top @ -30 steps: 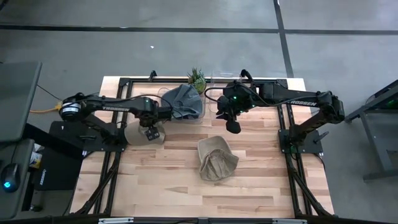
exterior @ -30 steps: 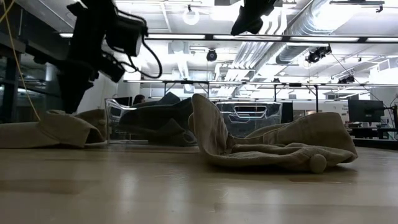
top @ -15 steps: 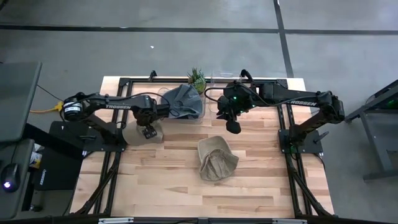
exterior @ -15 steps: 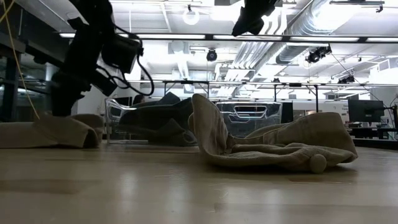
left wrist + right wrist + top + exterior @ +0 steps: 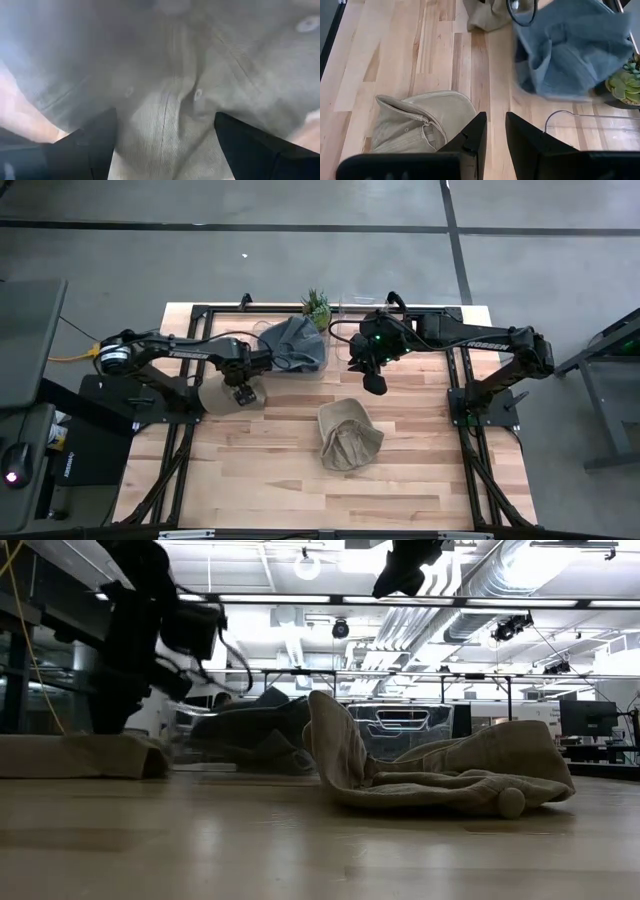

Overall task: Pick & Place hat
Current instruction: Put the top brown cap into the right transparent bin

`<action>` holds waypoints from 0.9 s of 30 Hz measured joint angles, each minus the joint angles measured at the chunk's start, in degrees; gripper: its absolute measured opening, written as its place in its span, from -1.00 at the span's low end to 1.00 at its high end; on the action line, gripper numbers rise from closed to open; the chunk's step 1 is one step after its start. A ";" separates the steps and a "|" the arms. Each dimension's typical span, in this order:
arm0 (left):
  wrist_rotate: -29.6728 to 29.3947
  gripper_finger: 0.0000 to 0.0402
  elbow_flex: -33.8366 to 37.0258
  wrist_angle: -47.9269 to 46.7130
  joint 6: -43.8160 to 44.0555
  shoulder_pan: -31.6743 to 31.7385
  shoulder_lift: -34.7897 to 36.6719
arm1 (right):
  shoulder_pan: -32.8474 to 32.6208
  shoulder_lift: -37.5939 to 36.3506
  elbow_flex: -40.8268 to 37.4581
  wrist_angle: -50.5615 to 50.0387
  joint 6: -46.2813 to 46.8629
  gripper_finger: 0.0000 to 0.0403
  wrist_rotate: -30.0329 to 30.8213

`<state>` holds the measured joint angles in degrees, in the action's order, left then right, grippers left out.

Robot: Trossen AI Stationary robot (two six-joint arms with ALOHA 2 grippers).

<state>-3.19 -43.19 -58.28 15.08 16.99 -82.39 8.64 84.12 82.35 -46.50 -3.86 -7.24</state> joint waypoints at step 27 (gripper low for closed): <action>-2.34 -0.99 -4.80 -5.38 1.56 -0.10 -3.59 | -0.01 0.00 0.00 -1.29 0.89 -0.67 0.39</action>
<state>-5.53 -47.99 -63.66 16.64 16.88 -85.97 8.64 84.12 82.35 -47.79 -2.97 -6.85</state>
